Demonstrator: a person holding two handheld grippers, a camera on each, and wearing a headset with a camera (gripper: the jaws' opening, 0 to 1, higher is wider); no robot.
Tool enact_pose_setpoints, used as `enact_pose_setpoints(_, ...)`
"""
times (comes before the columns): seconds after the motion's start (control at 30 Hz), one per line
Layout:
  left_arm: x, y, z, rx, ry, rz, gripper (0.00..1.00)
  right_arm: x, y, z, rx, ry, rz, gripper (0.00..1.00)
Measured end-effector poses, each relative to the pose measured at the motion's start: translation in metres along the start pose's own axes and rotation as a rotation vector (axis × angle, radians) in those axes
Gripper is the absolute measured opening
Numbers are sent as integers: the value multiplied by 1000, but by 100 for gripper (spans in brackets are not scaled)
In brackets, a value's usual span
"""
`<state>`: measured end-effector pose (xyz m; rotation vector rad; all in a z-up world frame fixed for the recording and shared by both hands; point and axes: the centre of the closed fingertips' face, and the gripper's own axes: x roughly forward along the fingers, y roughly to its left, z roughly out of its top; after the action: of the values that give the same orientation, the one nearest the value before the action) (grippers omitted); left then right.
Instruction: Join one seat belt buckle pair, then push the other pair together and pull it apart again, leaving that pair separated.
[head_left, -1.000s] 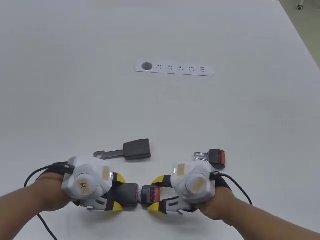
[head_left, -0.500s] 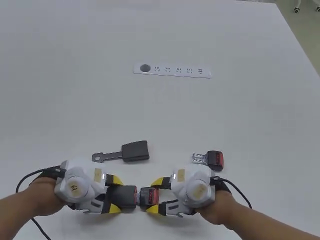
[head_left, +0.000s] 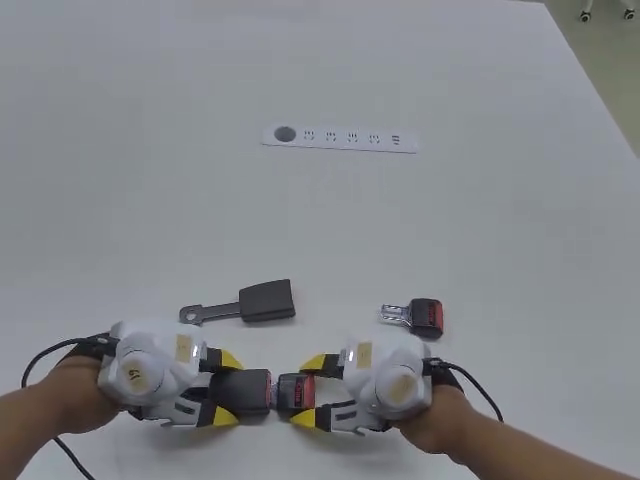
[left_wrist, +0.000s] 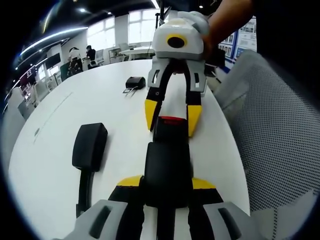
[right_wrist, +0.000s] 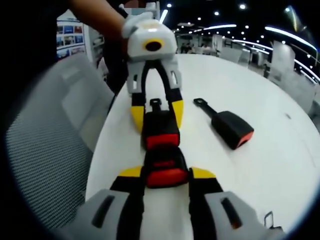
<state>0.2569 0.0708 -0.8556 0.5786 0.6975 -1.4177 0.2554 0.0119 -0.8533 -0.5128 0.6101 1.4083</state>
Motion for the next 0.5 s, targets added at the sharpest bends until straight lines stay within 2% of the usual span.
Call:
enact_pose_setpoints(0.2, 0, 0, 1, -7, -11, -6, 34, 0, -1, 1, 10, -3, 0, 33)
enact_pose_setpoints(0.23, 0, 0, 2, -29, -20, -12, 34, 0, -1, 0, 18, -3, 1, 33)
enact_pose_setpoints(0.5, -1, -1, 3, -16, -22, -17, 34, -1, -1, 0, 32, -16, -4, 33)
